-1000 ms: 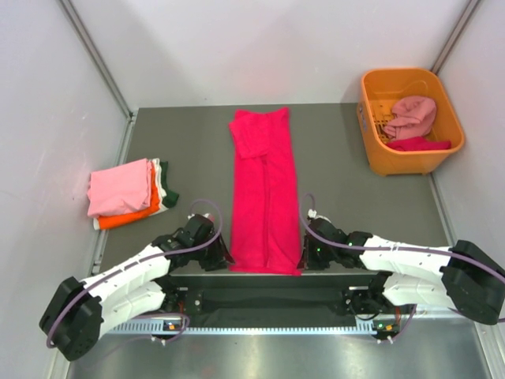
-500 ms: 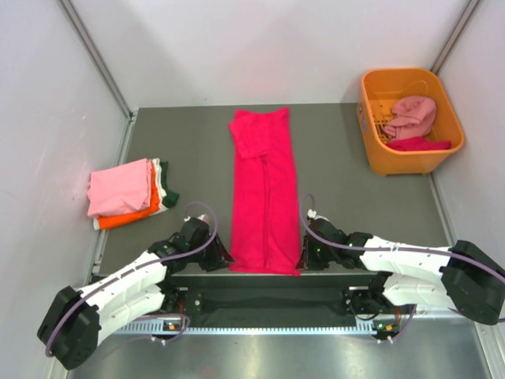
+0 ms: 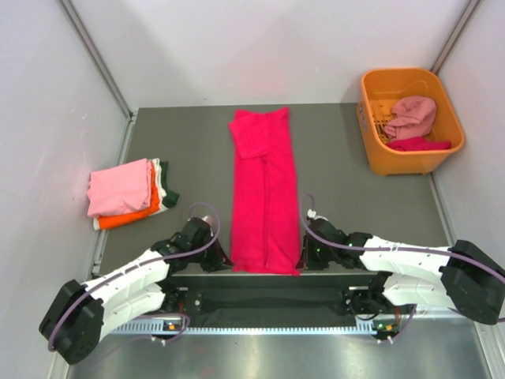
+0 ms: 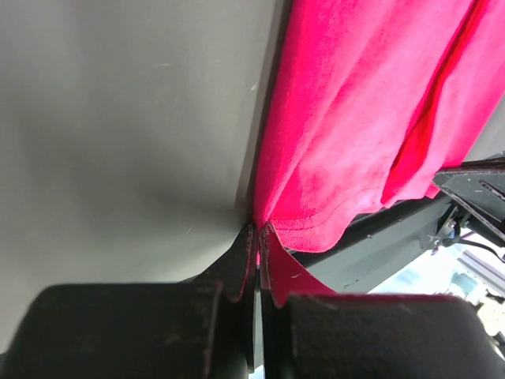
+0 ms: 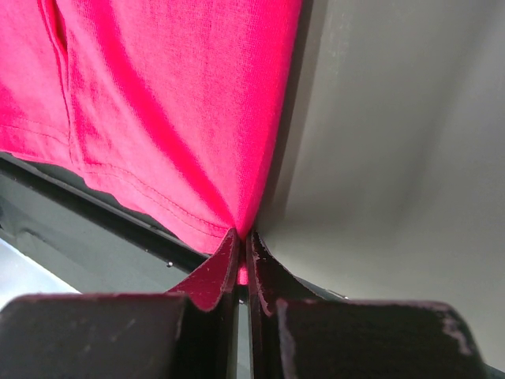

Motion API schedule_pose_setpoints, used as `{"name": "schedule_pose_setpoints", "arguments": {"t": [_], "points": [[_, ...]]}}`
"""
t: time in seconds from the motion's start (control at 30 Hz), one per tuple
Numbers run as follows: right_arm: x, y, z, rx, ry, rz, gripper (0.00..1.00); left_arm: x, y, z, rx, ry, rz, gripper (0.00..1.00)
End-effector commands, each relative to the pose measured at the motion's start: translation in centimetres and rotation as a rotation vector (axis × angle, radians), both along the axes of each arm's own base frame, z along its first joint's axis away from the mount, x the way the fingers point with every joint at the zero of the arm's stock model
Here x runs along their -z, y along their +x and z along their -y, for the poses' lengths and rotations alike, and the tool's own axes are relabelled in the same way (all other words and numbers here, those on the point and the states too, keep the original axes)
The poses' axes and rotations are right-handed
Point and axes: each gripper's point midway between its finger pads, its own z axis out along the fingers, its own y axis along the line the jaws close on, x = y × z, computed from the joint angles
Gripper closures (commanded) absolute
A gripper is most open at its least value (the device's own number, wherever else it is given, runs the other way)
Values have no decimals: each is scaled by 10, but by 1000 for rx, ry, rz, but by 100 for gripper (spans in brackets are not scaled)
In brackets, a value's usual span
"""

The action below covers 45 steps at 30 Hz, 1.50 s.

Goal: Fold and stack the t-shirts
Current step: Fold the tshirt

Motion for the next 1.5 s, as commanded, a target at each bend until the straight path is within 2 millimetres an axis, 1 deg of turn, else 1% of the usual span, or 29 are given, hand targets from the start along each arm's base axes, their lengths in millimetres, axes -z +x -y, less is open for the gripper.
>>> {"name": "schedule_pose_setpoints", "arguments": {"t": [0.0,0.17,0.37,0.47,0.57,0.63,0.7,0.73,0.77,0.83,0.87,0.9,0.93,0.97,1.0,1.03,1.07,1.1,1.13,1.17,1.2,1.23,1.27,1.3,1.33,1.37,1.4,1.43,1.47], "points": [[13,-13,16,-12,-76,-35,100,-1,-2,-7,11,34,12,100],[0,-11,16,-17,-78,-20,100,-16,-2,-1,22,-7,13,100],[-37,0,6,-14,-4,57,100,-51,8,6,53,-60,44,100],[-47,7,6,-9,2,93,100,-70,24,5,32,-128,64,100],[-56,22,7,3,1,134,100,-76,39,1,6,-140,89,100],[-57,38,12,14,-20,155,100,-76,46,2,1,-147,90,100],[-71,58,9,18,-3,188,100,-80,61,2,-26,-165,104,100],[-69,61,12,20,-11,182,100,-82,65,4,-27,-174,117,100],[-79,72,8,24,8,208,100,-87,75,3,-44,-179,134,100],[-79,89,13,29,-5,210,100,-88,92,1,-70,-170,148,100],[-90,101,9,33,11,232,100,-94,104,0,-83,-175,172,100],[-93,111,12,45,15,230,100,-97,112,1,-88,-181,187,100],[-89,119,13,35,-4,223,100,-93,118,2,-88,-179,168,100],[-101,132,10,38,7,249,100,-101,130,2,-92,-182,191,100],[-104,143,13,43,7,255,100,-102,137,2,-96,-180,192,100],[-99,151,13,45,-6,236,100,-97,145,3,-100,-172,180,100],[-112,165,8,48,9,262,100,-105,157,3,-109,-176,206,100],[-114,175,10,57,11,259,100,-107,166,3,-116,-178,216,100],[-107,184,10,51,-7,240,100,-99,174,4,-122,-171,195,100],[-118,197,6,54,2,260,100,-111,191,5,-129,-184,233,100],[-119,208,9,66,4,256,100,-112,200,4,-134,-182,236,100],[-109,216,8,63,-10,232,100,-103,209,4,-139,-169,209,100],[-120,231,5,67,2,257,100,-113,224,4,-142,-170,235,100],[-120,240,7,76,2,253,100,-113,234,1,-158,-159,240,100],[-109,248,7,71,-18,225,100,-105,243,0,-168,-140,228,100],[-119,263,5,75,-12,251,100,-113,257,-2,-178,-130,260,100],[-119,273,7,85,-15,246,100,-112,268,-6,-200,-100,278,100],[-106,280,8,79,-32,217,100,-102,277,-7,-209,-84,261,100],[-113,292,6,82,-25,234,100,-112,291,-5,-211,-88,288,100]]}}
